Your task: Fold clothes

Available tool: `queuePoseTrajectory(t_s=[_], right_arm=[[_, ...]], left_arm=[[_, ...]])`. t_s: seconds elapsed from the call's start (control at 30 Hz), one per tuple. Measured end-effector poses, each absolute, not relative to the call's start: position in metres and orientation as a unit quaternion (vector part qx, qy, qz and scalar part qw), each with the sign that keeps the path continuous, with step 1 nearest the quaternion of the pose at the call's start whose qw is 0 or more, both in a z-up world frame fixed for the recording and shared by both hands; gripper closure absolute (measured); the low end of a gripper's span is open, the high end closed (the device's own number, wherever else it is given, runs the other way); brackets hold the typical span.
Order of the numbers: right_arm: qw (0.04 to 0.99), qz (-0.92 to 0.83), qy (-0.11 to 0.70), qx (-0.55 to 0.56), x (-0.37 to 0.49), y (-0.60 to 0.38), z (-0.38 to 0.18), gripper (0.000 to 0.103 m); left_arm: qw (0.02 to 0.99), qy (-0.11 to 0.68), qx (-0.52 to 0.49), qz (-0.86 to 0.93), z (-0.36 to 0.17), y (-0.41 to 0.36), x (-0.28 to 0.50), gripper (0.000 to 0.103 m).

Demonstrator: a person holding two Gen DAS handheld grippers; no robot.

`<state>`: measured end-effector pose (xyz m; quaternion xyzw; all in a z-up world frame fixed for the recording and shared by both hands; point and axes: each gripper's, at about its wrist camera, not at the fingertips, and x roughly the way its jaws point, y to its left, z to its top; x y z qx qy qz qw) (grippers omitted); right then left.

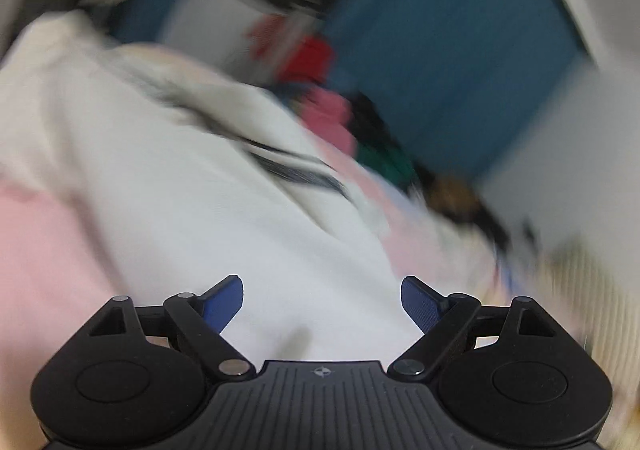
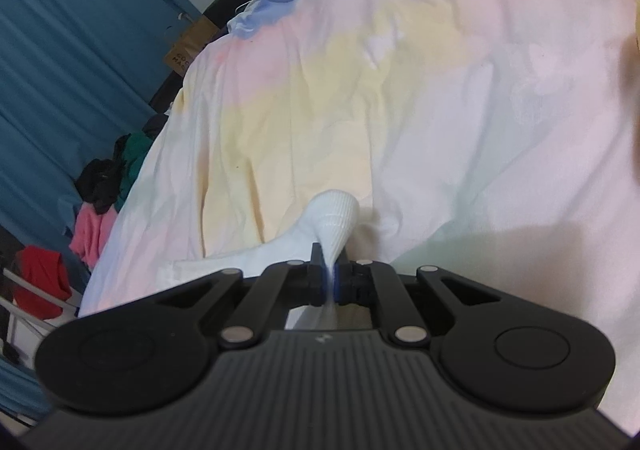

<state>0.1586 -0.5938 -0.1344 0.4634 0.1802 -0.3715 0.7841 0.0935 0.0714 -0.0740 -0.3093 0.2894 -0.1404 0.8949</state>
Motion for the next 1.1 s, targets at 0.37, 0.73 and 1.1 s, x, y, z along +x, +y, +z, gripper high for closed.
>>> queuePoseTrajectory(t_s=[0.37, 0.73, 1.1], right_arm=[[0.773, -0.379, 0.178, 0.477, 0.166, -0.59, -0.137, 0.096], [0.772, -0.379, 0.169, 0.482, 0.168, -0.593, -0.14, 0.096], [0.775, -0.395, 0.145, 0.471, 0.166, -0.591, -0.135, 0.096]], left_arm=[[0.775, 0.255, -0.572, 0.09, -0.14, 0.175, 0.125, 0.015], [0.716, 0.222, -0.646, 0.142, -0.156, 0.232, 0.154, 0.088], [0.779, 0.221, -0.57, 0.14, -0.049, 0.319, 0.107, 0.097]])
